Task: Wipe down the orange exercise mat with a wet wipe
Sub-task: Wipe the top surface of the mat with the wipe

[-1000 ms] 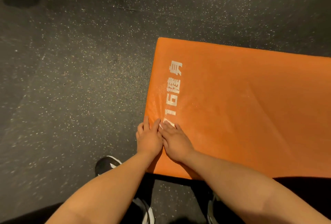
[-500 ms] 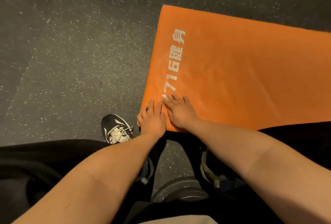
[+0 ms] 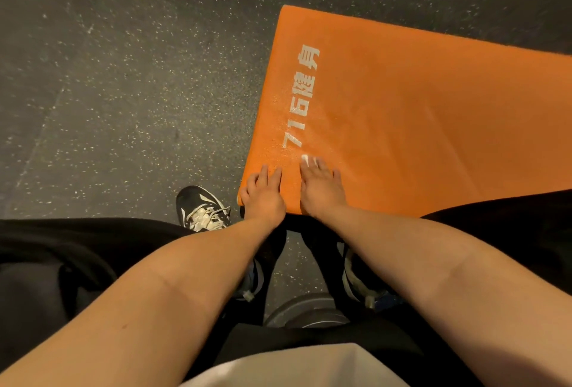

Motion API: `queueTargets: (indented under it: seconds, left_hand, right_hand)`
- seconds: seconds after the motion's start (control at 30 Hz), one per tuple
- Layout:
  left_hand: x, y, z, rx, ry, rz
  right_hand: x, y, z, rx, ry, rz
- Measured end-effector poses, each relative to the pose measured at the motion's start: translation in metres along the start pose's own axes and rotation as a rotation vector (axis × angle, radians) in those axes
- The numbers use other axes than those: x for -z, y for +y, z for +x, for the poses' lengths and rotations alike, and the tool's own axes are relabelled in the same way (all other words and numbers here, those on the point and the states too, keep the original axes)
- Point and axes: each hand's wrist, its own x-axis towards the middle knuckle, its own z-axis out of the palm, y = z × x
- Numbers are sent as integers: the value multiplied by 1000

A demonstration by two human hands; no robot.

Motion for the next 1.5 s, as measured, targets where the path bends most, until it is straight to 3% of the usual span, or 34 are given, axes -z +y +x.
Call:
queueTargets:
  seconds: [0.07, 0.2, 0.4, 0.53, 0.67, 0.87, 1.03, 1.27, 1.5]
  left_hand:
    - [3, 3, -1, -11, -7, 6]
    - [8, 12, -1, 1, -24, -43]
    - [19, 35, 15, -19, 33, -212]
    - [32, 47, 32, -126, 6, -507]
    - [44, 58, 40, -61, 25, -683]
    - [55, 66, 57, 138, 98, -817]
    - [60, 69, 61, 190, 128, -846]
    - [62, 70, 62, 156, 122, -886]
    - [67, 67, 60, 93, 172, -851]
  right_hand:
    - [-1, -5, -5, 3, -4, 37]
    - [1, -11, -13, 273, -82, 121]
    - [15, -7, 6, 7, 93, 511]
    - [30, -8, 12, -56, 166, 763]
    - [42, -8, 16, -71, 192, 876]
    - [53, -5, 21, -93, 229, 866]
    - [65, 0, 30, -223, 278, 951]
    - [75, 0, 38, -261, 205, 934]
    - [75, 1, 39, -338, 282, 903]
